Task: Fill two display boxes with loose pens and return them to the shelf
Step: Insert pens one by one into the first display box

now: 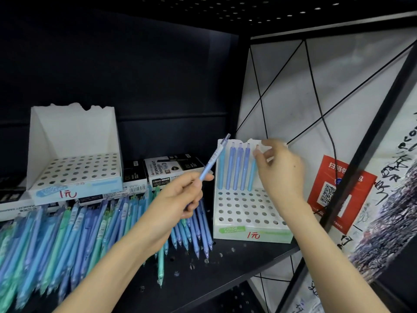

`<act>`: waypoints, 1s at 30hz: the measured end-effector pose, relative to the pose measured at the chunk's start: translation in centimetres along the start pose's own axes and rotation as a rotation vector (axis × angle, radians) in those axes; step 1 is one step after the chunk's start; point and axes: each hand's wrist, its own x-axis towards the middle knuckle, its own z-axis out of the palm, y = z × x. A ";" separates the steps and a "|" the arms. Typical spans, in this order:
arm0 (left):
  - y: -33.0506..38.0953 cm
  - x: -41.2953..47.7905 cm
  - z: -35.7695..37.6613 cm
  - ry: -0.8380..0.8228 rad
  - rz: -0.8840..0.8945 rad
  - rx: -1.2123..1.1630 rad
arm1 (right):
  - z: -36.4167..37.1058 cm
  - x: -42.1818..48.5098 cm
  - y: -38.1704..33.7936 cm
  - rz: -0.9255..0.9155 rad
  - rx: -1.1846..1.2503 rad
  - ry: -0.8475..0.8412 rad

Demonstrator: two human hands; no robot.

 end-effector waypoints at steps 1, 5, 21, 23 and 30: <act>0.0 0.0 0.1 -0.010 0.011 0.028 | -0.6 -0.8 -0.5 -0.024 0.050 0.033; 0.0 -0.4 1.0 -0.069 0.044 0.114 | -2.2 -3.9 -3.7 0.041 0.592 -0.268; -2.6 0.2 2.0 -0.032 0.152 0.592 | -2.2 0.1 1.8 0.096 0.239 0.127; -2.7 0.2 2.0 -0.036 0.149 0.615 | -1.4 0.1 2.2 0.098 0.225 0.115; -3.0 0.2 1.9 -0.038 0.149 0.659 | -0.1 0.5 2.5 0.067 0.112 -0.040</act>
